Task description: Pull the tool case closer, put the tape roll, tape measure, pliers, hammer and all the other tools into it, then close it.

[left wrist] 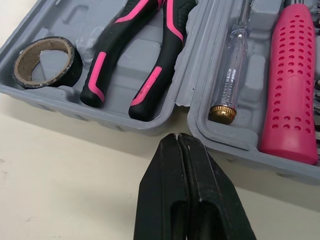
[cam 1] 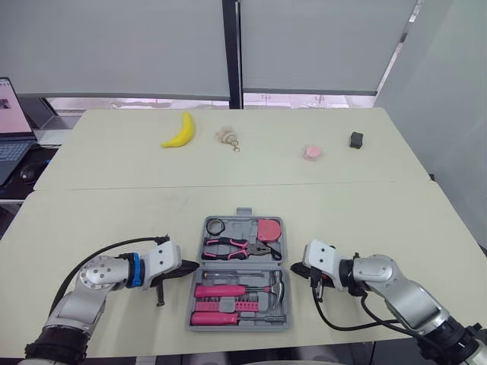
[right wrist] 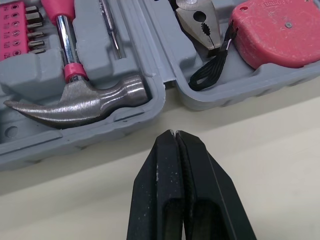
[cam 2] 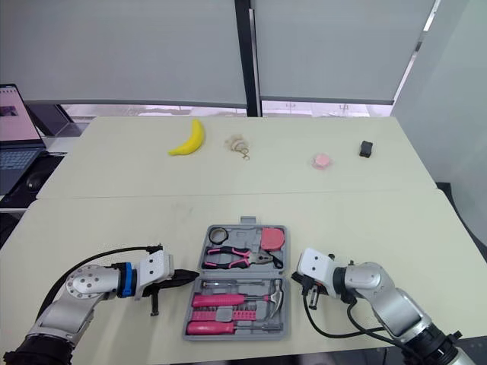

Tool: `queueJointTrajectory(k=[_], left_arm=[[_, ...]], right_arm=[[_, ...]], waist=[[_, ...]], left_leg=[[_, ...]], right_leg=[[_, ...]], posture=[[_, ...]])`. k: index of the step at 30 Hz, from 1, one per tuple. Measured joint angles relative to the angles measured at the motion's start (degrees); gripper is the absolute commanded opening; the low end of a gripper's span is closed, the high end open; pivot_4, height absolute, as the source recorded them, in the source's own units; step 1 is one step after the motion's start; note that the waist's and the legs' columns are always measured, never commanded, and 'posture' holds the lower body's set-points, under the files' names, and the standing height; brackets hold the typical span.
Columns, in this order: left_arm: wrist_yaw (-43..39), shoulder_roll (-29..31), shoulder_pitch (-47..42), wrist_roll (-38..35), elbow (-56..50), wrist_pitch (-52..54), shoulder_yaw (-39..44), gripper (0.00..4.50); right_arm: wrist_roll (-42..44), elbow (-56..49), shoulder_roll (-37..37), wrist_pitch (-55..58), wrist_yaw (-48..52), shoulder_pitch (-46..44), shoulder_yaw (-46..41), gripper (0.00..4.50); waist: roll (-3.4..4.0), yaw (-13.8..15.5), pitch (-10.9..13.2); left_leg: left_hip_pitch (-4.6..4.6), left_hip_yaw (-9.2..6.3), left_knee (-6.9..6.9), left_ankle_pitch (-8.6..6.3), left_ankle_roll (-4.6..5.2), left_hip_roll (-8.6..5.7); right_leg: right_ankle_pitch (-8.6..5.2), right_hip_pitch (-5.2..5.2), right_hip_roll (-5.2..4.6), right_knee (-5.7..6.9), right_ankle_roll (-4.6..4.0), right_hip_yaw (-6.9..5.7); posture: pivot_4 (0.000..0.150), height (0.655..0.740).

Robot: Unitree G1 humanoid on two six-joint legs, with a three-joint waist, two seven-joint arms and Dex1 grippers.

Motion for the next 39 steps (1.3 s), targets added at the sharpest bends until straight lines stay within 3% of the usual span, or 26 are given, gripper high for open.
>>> queueJointTrajectory(k=[21,39], left_arm=[[4.28,-2.88,-0.48,4.06,1.49,-3.01,-1.95,0.00],[3.27,-2.23,5.57,2.88,-5.51,0.48,-1.45,0.00]], right_arm=[[-4.74,4.93,4.56,-1.38,2.23,-3.59,1.13,0.05],[-4.89,-0.25,3.82,2.47,3.09,0.55,1.13,0.05]], waist=[[0.01,0.11,0.00],[0.01,0.01,0.00]], left_leg=[[-0.04,0.00,0.07,0.00,0.00,0.00],[-0.03,-0.01,0.03,-0.01,-0.01,0.00]], right_leg=[[0.00,-0.01,0.00,0.02,0.00,0.00],[-0.02,-0.01,-0.02,0.01,-0.01,0.01]], posture=[[0.150,0.7400],[0.150,0.7400]])
